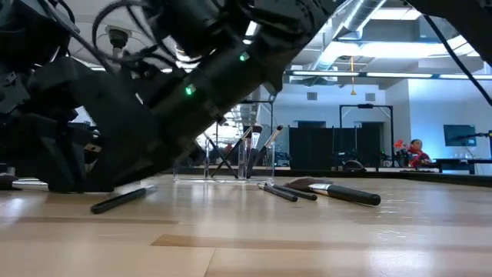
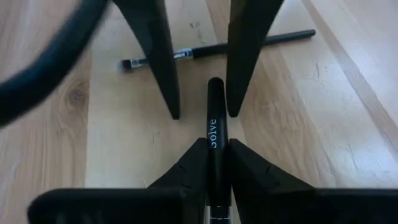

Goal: Put items in baskets/containers
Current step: Put the black powder brush into the transparent organizer

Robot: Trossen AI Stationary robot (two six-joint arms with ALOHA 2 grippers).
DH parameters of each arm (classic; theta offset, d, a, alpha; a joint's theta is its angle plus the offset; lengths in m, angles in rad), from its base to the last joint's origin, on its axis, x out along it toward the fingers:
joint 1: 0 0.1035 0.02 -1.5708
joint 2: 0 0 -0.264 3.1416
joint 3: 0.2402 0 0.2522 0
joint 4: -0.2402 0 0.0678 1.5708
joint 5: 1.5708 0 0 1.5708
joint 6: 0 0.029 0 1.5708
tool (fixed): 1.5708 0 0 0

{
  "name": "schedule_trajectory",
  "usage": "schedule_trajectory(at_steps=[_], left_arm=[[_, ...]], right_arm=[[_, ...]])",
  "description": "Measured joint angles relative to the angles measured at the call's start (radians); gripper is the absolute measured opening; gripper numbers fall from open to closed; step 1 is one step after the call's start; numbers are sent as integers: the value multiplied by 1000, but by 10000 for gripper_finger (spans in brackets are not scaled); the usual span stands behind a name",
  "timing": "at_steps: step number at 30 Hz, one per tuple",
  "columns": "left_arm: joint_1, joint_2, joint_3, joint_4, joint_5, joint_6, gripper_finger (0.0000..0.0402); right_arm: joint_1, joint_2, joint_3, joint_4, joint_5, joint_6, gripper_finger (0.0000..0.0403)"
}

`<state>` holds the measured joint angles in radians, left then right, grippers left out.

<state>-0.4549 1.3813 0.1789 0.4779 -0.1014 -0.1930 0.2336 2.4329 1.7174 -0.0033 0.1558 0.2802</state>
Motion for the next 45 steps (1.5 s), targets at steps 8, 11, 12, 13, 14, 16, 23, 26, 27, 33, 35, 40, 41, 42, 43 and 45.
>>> schedule_trajectory(at_steps=[8,11,12,13,14,16,23,26,27,33,35,40,41,42,43,45], left_arm=[[0,1,-2,17,-37,0,52],[0,1,-2,46,-37,-1,52],[0,1,-2,48,-37,-1,51],[0,1,-2,47,-41,-1,50],[1,1,-2,47,-45,-1,49],[1,1,-2,46,-49,-1,50],[-1,1,-2,62,-62,0,85],[0,-11,-1,113,-85,3,99],[-1,-25,5,124,-86,8,103],[-1,-191,17,129,-125,39,123],[-4,-262,17,133,-169,41,126],[-3,-399,17,130,-190,87,122],[-2,-416,17,129,-190,87,121],[-1,-429,17,126,-190,87,120],[0,-438,17,128,-191,85,120],[3,-446,17,129,-195,84,120]], right_arm=[[0,8,26,-41,0,0,122],[0,8,28,-52,1,-3,97],[-1,8,28,-61,2,-3,86],[-2,8,28,-65,2,-3,74],[-3,8,28,-67,2,-3,61],[-6,8,28,-61,4,-3,35],[-6,4,28,-71,2,-19,27],[-6,-21,26,-143,0,-18,28],[-6,-35,25,-173,5,-18,28],[13,-172,24,-410,130,-15,28],[29,-226,24,-519,218,-13,28],[93,-360,15,-791,492,51,28],[107,-389,2,-812,538,65,28],[119,-421,-23,-816,582,80,28],[131,-452,-59,-809,622,94,28],[149,-518,-154,-736,669,122,28]])
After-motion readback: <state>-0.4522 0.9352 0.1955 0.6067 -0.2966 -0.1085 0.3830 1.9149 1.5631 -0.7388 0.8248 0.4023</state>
